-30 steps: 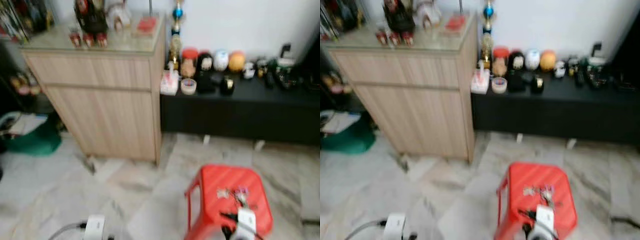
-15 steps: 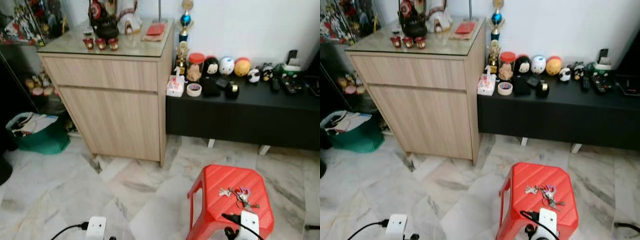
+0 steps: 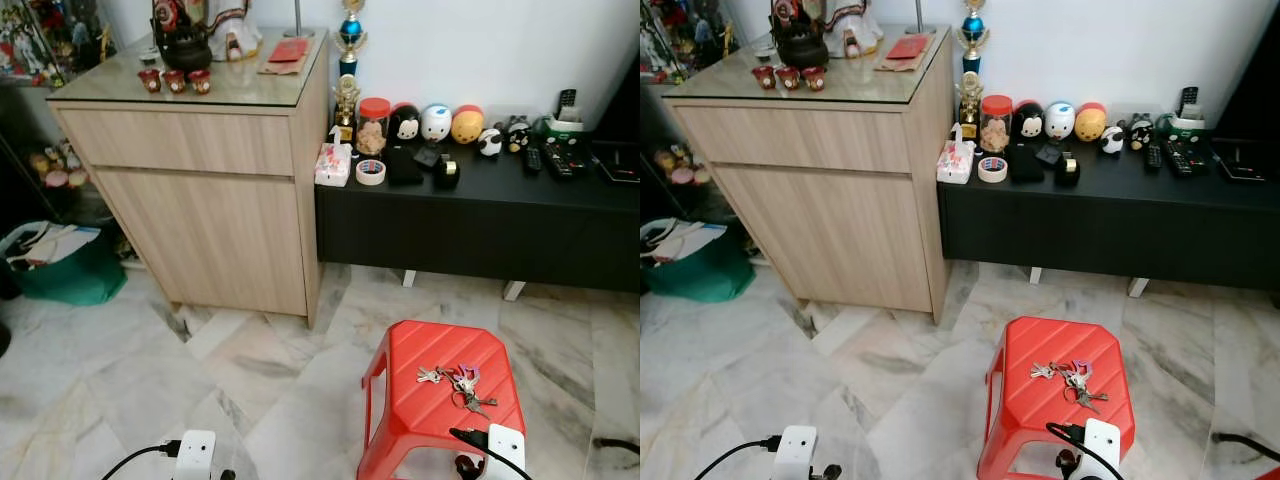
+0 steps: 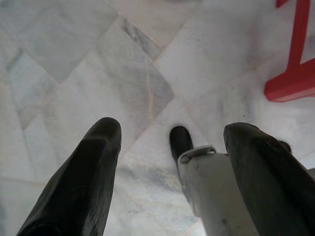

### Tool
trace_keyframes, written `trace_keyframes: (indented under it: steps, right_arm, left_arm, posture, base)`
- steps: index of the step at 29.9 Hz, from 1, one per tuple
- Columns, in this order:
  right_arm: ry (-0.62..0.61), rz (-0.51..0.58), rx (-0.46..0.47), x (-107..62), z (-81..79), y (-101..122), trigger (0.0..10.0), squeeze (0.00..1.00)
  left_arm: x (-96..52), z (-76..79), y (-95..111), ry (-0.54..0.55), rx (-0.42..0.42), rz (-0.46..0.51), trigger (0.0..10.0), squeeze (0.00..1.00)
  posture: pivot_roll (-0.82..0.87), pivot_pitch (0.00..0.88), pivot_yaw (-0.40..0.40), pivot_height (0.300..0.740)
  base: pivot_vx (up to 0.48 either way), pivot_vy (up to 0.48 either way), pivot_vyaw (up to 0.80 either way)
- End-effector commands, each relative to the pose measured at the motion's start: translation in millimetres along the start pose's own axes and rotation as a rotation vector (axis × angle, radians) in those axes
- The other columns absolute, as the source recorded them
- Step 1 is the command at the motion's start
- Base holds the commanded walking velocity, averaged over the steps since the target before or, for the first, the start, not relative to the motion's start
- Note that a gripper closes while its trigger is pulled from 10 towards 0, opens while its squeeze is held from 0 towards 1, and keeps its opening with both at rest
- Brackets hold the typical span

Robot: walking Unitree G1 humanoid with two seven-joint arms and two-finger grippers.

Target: Hang keys on a hook

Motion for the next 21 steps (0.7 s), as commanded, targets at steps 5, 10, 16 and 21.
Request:
trace_keyframes:
  steps: [5,10,16,21]
  right_arm:
    - [-0.014,-0.007,-0.003,-0.7,5.7,-2.2,10.0,0.00]
    - [-0.014,-0.007,-0.005,-0.6,6.0,-1.8,10.0,0.00]
    - [-0.013,-0.006,-0.005,-0.6,5.9,-1.6,10.0,0.00]
    - [-0.013,-0.006,-0.005,-0.6,5.9,-1.6,10.0,0.00]
  left_arm:
    - [-0.6,3.1,-4.5,-0.006,0.011,-0.013,10.0,0.00]
    - [-0.7,2.8,-5.0,-0.004,0.011,-0.014,10.0,0.00]
    - [-0.7,2.6,-4.7,-0.004,0.013,-0.013,10.0,0.00]
    - [-0.6,2.9,-4.6,-0.004,0.010,-0.011,10.0,0.00]
  posture:
    - [0.00,0.014,0.004,0.740]
    - [0.00,0.017,0.002,0.740]
    - [0.00,0.018,0.001,0.740]
    - [0.00,0.018,0.001,0.740]
  base:
    - [0.000,-0.055,0.00]
    - [0.000,0.000,0.00]
    - [0.000,0.000,0.00]
    - [0.000,0.000,0.00]
Point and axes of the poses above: a point about 5 cm out from each wrist's last joint towards the gripper, its own x axis pointing out of the wrist towards the gripper, its own y axis along the axis of the wrist's last joint, z = x × y, the point moved 2 cm from there along x, pointing out of the wrist towards the gripper, and after that the axes turned 15 degrees about -x, right-handed, at the moved point
